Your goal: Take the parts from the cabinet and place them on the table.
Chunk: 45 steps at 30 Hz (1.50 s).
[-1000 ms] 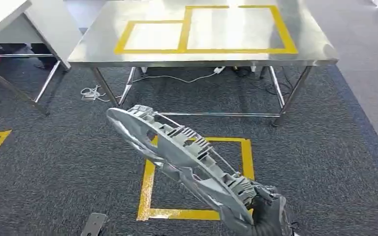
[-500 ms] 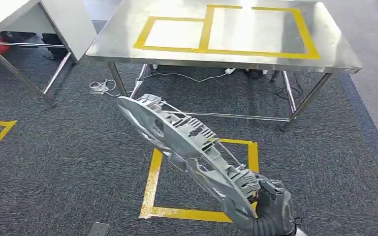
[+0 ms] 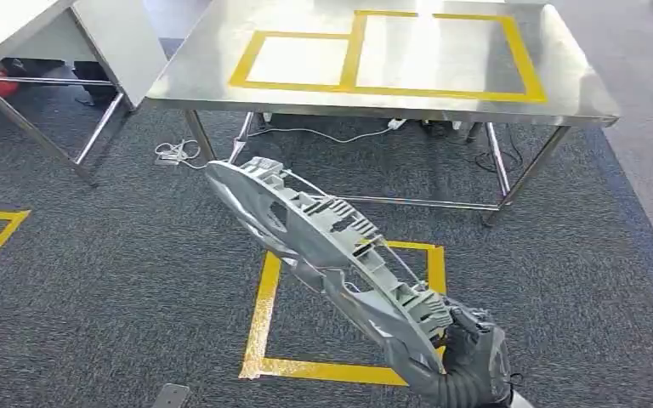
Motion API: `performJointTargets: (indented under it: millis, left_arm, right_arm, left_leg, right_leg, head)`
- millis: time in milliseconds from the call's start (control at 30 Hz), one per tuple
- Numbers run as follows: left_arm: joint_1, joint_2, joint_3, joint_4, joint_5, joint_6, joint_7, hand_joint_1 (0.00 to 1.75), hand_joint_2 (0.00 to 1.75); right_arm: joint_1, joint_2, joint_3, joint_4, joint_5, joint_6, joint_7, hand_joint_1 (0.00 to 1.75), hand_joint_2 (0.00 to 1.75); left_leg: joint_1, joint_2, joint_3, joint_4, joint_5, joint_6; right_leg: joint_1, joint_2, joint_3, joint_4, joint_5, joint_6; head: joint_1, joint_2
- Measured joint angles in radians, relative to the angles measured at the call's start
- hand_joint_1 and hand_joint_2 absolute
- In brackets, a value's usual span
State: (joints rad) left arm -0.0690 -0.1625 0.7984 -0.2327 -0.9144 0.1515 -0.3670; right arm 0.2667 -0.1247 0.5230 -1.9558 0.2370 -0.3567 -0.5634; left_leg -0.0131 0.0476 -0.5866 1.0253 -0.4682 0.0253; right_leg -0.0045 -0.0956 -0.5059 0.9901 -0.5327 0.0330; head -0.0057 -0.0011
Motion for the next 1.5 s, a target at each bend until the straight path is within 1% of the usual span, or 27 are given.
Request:
performJointTargets:
  millis: [133, 200, 367, 467, 667, 700, 733, 767, 800, 833, 867, 900, 933, 967, 1000, 1033, 1067, 1100, 1200, 1233, 1267, 1333, 1367, 1400, 1433, 1467, 1500]
  left_arm:
    - [0.003, 0.000, 0.000, 0.000, 0.003, 0.008, -0.001, 0.00, 1.75]
    - [0.007, 0.000, 0.000, 0.000, 0.003, 0.010, -0.002, 0.00, 1.75]
    - [0.011, 0.000, 0.000, 0.000, 0.002, 0.010, -0.008, 0.00, 1.75]
    - [0.011, 0.002, 0.000, 0.000, -0.001, 0.010, -0.009, 0.00, 1.75]
    - [0.012, 0.004, 0.000, 0.000, -0.001, 0.010, -0.010, 0.00, 1.75]
    - [0.010, 0.004, 0.000, 0.000, -0.001, 0.010, -0.010, 0.00, 1.75]
    - [0.011, 0.002, 0.000, 0.000, -0.002, 0.010, -0.010, 0.00, 1.75]
    - [0.008, 0.002, 0.000, 0.000, -0.002, 0.010, -0.011, 0.00, 1.75]
    - [0.004, 0.001, 0.000, 0.000, -0.003, 0.010, -0.011, 0.00, 1.75]
    - [0.002, -0.001, 0.000, 0.000, -0.004, 0.010, -0.012, 0.00, 1.75]
    - [0.002, -0.001, 0.000, 0.000, -0.004, 0.010, -0.012, 0.00, 1.75]
    - [0.002, -0.002, 0.000, 0.000, -0.003, 0.010, -0.012, 0.00, 1.75]
    - [0.003, -0.002, 0.000, 0.000, -0.003, 0.010, -0.012, 0.00, 1.75]
    - [0.003, -0.003, 0.000, 0.000, -0.003, 0.010, -0.012, 0.00, 1.75]
    - [0.002, -0.003, 0.000, 0.000, 0.000, 0.010, -0.012, 0.00, 1.75]
    - [0.002, -0.003, 0.000, 0.000, 0.000, 0.009, -0.012, 0.00, 1.75]
    - [0.002, -0.002, 0.001, 0.000, 0.000, 0.008, -0.012, 0.00, 1.75]
    - [0.000, -0.001, 0.001, 0.000, 0.000, 0.008, -0.012, 0.00, 1.75]
    - [0.001, 0.000, 0.002, 0.001, 0.000, 0.006, -0.013, 0.00, 1.75]
    - [0.001, 0.003, 0.002, 0.001, 0.000, 0.006, -0.013, 0.00, 1.75]
    - [0.001, 0.002, 0.002, 0.002, 0.000, 0.006, -0.015, 0.00, 1.75]
    - [0.001, 0.002, 0.003, 0.002, 0.000, 0.006, -0.016, 0.00, 1.75]
    - [0.003, 0.002, 0.003, 0.002, 0.001, 0.006, -0.017, 0.00, 1.75]
    - [0.005, 0.002, 0.003, 0.002, 0.001, 0.005, -0.018, 0.00, 1.75]
    - [0.007, 0.002, 0.003, 0.002, 0.001, 0.005, -0.018, 0.00, 1.75]
    - [0.007, 0.002, 0.003, 0.002, 0.001, 0.005, -0.018, 0.00, 1.75]
    - [0.007, 0.002, 0.003, 0.002, 0.001, 0.005, -0.018, 0.00, 1.75]
  right_arm:
    - [0.010, 0.017, -0.014, 0.000, 0.033, -0.079, 0.051, 1.75, 1.75]
    - [0.014, 0.026, -0.029, 0.000, 0.033, -0.102, 0.064, 1.75, 1.75]
    - [0.024, 0.042, -0.055, -0.003, 0.006, -0.100, 0.064, 1.75, 1.75]
    - [0.029, 0.049, -0.062, -0.005, -0.006, -0.096, 0.054, 1.75, 1.75]
    - [0.031, 0.054, -0.067, -0.013, -0.012, -0.091, 0.046, 1.75, 1.75]
    - [0.032, 0.056, -0.069, -0.018, -0.015, -0.089, 0.045, 1.75, 1.75]
    - [0.032, 0.055, -0.071, -0.019, -0.018, -0.086, 0.044, 1.75, 1.75]
    - [0.033, 0.056, -0.072, -0.020, -0.019, -0.082, 0.040, 1.75, 1.75]
    - [0.033, 0.055, -0.072, -0.021, -0.021, -0.079, 0.034, 1.75, 1.75]
    - [0.034, 0.055, -0.072, -0.021, -0.021, -0.077, 0.032, 1.75, 1.75]
    - [0.037, 0.055, -0.072, -0.021, -0.023, -0.076, 0.031, 1.75, 1.75]
    - [0.040, 0.055, -0.073, -0.021, -0.023, -0.075, 0.030, 1.75, 1.75]
    - [0.041, 0.055, -0.073, -0.021, -0.023, -0.073, 0.028, 1.75, 1.75]
    - [0.041, 0.055, -0.072, -0.021, -0.023, -0.071, 0.027, 1.75, 1.75]
    - [0.041, 0.055, -0.072, -0.021, -0.021, -0.068, 0.026, 1.75, 1.75]
    - [0.039, 0.055, -0.072, -0.021, -0.021, -0.065, 0.026, 1.75, 1.75]
    - [0.035, 0.056, -0.072, -0.019, -0.021, -0.063, 0.025, 1.75, 1.75]
    - [0.033, 0.056, -0.072, -0.020, -0.020, -0.063, 0.023, 1.75, 1.75]
    - [0.034, 0.056, -0.074, -0.018, -0.020, -0.062, 0.024, 1.75, 1.75]
    - [0.033, 0.056, -0.074, -0.018, -0.020, -0.062, 0.024, 1.75, 1.75]
    - [0.032, 0.056, -0.076, -0.018, -0.021, -0.062, 0.024, 1.75, 1.75]
    - [0.031, 0.058, -0.078, -0.018, -0.021, -0.060, 0.022, 1.75, 1.75]
    - [0.030, 0.058, -0.078, -0.018, -0.021, -0.059, 0.022, 1.75, 1.75]
    - [0.031, 0.058, -0.078, -0.018, -0.021, -0.058, 0.022, 1.75, 1.75]
    - [0.031, 0.058, -0.078, -0.016, -0.021, -0.058, 0.023, 1.75, 1.75]
    - [0.031, 0.058, -0.078, -0.016, -0.021, -0.058, 0.022, 1.75, 1.75]
    - [0.031, 0.058, -0.078, -0.016, -0.021, -0.058, 0.022, 1.75, 1.75]
  left_leg:
    - [0.001, 0.000, 0.000, 0.000, 0.000, 0.000]
    - [0.001, 0.001, 0.000, 0.000, 0.000, 0.000]
    - [0.000, 0.001, 0.000, 0.001, -0.001, 0.000]
    - [-0.004, 0.002, 0.000, 0.002, -0.003, 0.003]
    - [-0.012, -0.001, -0.002, 0.002, -0.007, 0.013]
    - [-0.006, -0.007, 0.005, -0.012, -0.003, 0.020]
    - [0.000, -0.009, 0.016, -0.023, 0.002, 0.025]
    - [0.002, -0.012, 0.017, -0.024, 0.003, 0.029]
    - [0.003, -0.017, 0.016, -0.024, 0.003, 0.031]
    - [0.003, -0.021, 0.016, -0.024, 0.002, 0.031]
    - [0.003, -0.025, 0.017, -0.024, 0.002, 0.032]
    - [0.003, -0.030, 0.018, -0.024, 0.000, 0.031]
    - [0.004, -0.035, 0.021, -0.023, -0.002, 0.029]
    - [0.006, -0.039, 0.026, -0.022, -0.005, 0.025]
    - [0.008, -0.045, 0.031, -0.020, -0.009, 0.019]
    - [0.009, -0.048, 0.035, -0.016, -0.016, 0.012]
    - [0.003, -0.050, 0.033, -0.010, -0.021, 0.004]
    - [0.002, -0.053, 0.025, -0.003, -0.024, -0.002]
    - [0.007, -0.053, 0.026, -0.005, -0.024, -0.013]
    - [0.009, -0.049, 0.019, 0.026, -0.044, -0.020]
    - [0.006, -0.050, 0.007, 0.070, -0.063, -0.027]
    - [0.012, -0.050, -0.060, 0.213, -0.126, -0.036]
    - [0.014, -0.050, -0.099, 0.279, -0.146, -0.038]
    - [0.014, -0.050, -0.125, 0.312, -0.146, -0.039]
    - [0.014, -0.050, -0.129, 0.301, -0.123, -0.036]
    - [0.014, -0.050, -0.117, 0.254, -0.080, -0.032]
    - [0.013, -0.050, -0.088, 0.172, -0.021, -0.026]
  right_leg:
    - [0.001, 0.000, 0.000, 0.000, -0.001, -0.001]
    - [0.001, 0.001, 0.000, 0.000, -0.001, -0.001]
    - [0.001, 0.002, 0.000, -0.001, 0.000, 0.000]
    - [-0.002, 0.001, 0.000, -0.001, 0.000, 0.001]
    - [-0.009, -0.005, 0.004, -0.005, 0.001, 0.014]
    - [-0.008, -0.009, 0.010, -0.007, -0.003, 0.020]
    - [-0.009, 0.028, 0.002, 0.006, -0.015, 0.023]
    - [-0.011, 0.065, -0.022, 0.053, -0.044, 0.021]
    - [-0.011, 0.082, -0.061, 0.129, -0.081, 0.021]
    - [-0.011, 0.091, -0.113, 0.227, -0.120, 0.022]
    - [-0.011, 0.093, -0.155, 0.298, -0.138, 0.023]
    - [-0.011, 0.093, -0.180, 0.326, -0.130, 0.025]
    - [-0.012, 0.093, -0.177, 0.303, -0.100, 0.024]
    - [-0.014, 0.093, -0.153, 0.237, -0.048, 0.024]
    - [-0.017, 0.093, -0.113, 0.142, 0.011, 0.024]
    - [-0.020, 0.093, -0.076, 0.054, 0.053, 0.025]
    - [-0.015, 0.096, -0.067, 0.037, 0.032, 0.025]
    - [-0.017, 0.098, -0.054, 0.025, 0.027, 0.011]
    - [-0.013, 0.099, -0.058, 0.026, 0.027, -0.007]
    - [-0.018, 0.097, -0.051, 0.023, 0.027, -0.012]
    - [-0.018, 0.096, -0.044, 0.023, 0.022, -0.020]
    - [-0.016, 0.093, -0.035, 0.024, 0.016, -0.029]
    - [-0.015, 0.093, -0.032, 0.024, 0.012, -0.030]
    - [-0.015, 0.094, -0.027, 0.024, 0.008, -0.030]
    - [-0.015, 0.095, -0.021, 0.024, 0.003, -0.030]
    - [-0.014, 0.096, -0.012, 0.024, -0.003, -0.029]
    - [-0.013, 0.096, -0.001, 0.024, -0.010, -0.027]
  head:
    - [0.000, 0.000]
    - [0.000, 0.000]
    - [0.000, 0.000]
    - [0.000, 0.000]
    - [-0.001, 0.000]
    - [-0.001, 0.000]
    - [0.003, 0.000]
    - [0.005, 0.000]
    - [0.008, 0.000]
    - [0.008, 0.000]
    - [0.006, 0.000]
    - [0.009, 0.000]
    - [0.006, 0.000]
    - [0.008, 0.000]
    - [0.007, 0.000]
    - [0.008, 0.000]
    - [0.010, 0.000]
    - [0.008, 0.000]
    - [0.004, 0.000]
    - [0.005, 0.000]
    - [-0.005, 0.000]
    - [-0.008, 0.000]
    - [-0.008, 0.000]
    - [-0.009, 0.000]
    - [-0.009, 0.000]
    - [-0.009, 0.000]
    - [-0.009, 0.000]
